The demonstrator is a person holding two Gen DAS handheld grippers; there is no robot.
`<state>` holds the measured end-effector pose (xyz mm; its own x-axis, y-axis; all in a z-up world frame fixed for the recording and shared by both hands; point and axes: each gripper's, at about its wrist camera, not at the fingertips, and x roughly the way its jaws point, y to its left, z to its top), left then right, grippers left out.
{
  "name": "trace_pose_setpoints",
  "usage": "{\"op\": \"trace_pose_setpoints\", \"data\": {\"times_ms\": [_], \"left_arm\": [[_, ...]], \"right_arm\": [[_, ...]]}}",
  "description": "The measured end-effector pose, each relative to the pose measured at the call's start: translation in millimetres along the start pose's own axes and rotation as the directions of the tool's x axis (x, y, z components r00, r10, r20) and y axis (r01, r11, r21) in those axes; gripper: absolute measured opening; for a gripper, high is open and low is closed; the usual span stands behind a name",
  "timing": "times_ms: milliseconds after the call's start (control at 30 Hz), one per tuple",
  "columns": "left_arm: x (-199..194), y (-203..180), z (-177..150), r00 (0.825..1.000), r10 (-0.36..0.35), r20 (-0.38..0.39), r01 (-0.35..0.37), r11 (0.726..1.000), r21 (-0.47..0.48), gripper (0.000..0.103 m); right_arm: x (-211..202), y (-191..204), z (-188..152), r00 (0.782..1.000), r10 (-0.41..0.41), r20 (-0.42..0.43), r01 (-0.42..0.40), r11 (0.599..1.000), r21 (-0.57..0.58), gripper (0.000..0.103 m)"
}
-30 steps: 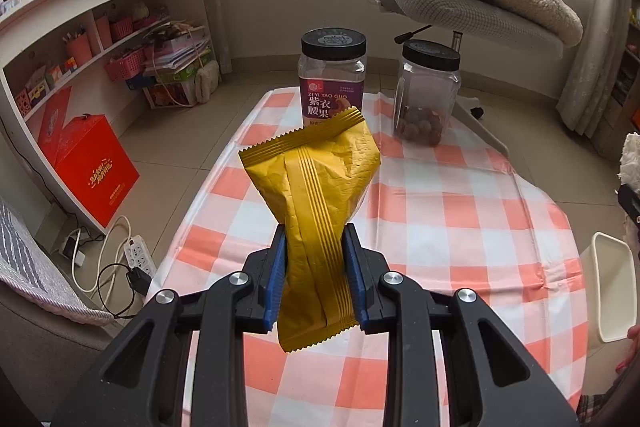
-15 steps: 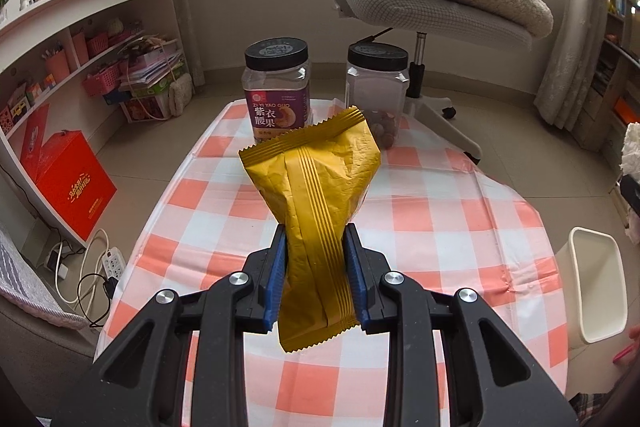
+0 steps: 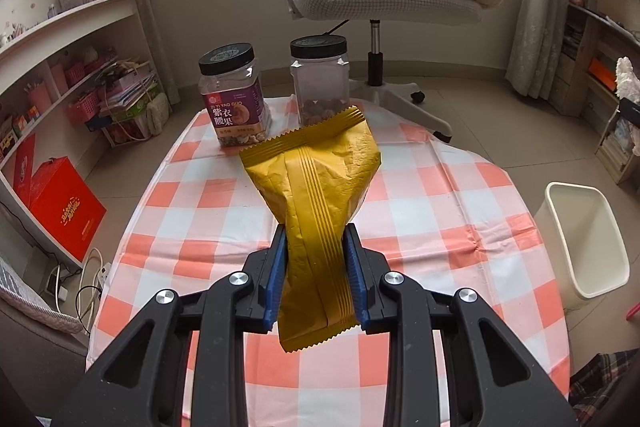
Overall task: Collect trash
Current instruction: 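Carry the tissue over the bin with the right gripper while the left lifts the packet, then open the right gripper over the white bin to drop the tissue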
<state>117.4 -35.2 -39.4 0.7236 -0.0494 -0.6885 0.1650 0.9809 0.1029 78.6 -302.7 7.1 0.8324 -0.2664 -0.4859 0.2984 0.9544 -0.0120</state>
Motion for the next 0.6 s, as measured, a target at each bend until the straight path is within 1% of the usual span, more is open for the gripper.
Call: {"op": "trace_pose_setpoints", "data": {"times_ms": [100,267,400,600], "left_arm": [[-3.7,-11.1,-2.9,1.000,-0.029,-0.006,0.029,0.999,-0.025,0.029],[-5.5,-42.4,-5.2,0.997,-0.079,-0.022,0.078,0.996,-0.031,0.029],[-6.6,-68.5,-0.5,0.991,-0.128,-0.034,0.127,0.991,-0.043,0.029],[-14.1,-121.0,12.0,0.981,-0.194,-0.024,0.194,0.981,-0.001,0.029]], "right_arm": [[-0.3,-22.7,-0.9,0.999,-0.036,-0.019,0.037,0.999,0.039,0.030],[-3.4,-63.2,-1.4,0.995,-0.094,-0.037,0.098,0.989,0.107,0.030],[-1.1,-93.9,-4.3,0.988,-0.134,-0.078,0.145,0.976,0.162,0.030],[0.8,-138.5,-9.4,0.973,-0.184,-0.140,0.213,0.949,0.233,0.031]]}}
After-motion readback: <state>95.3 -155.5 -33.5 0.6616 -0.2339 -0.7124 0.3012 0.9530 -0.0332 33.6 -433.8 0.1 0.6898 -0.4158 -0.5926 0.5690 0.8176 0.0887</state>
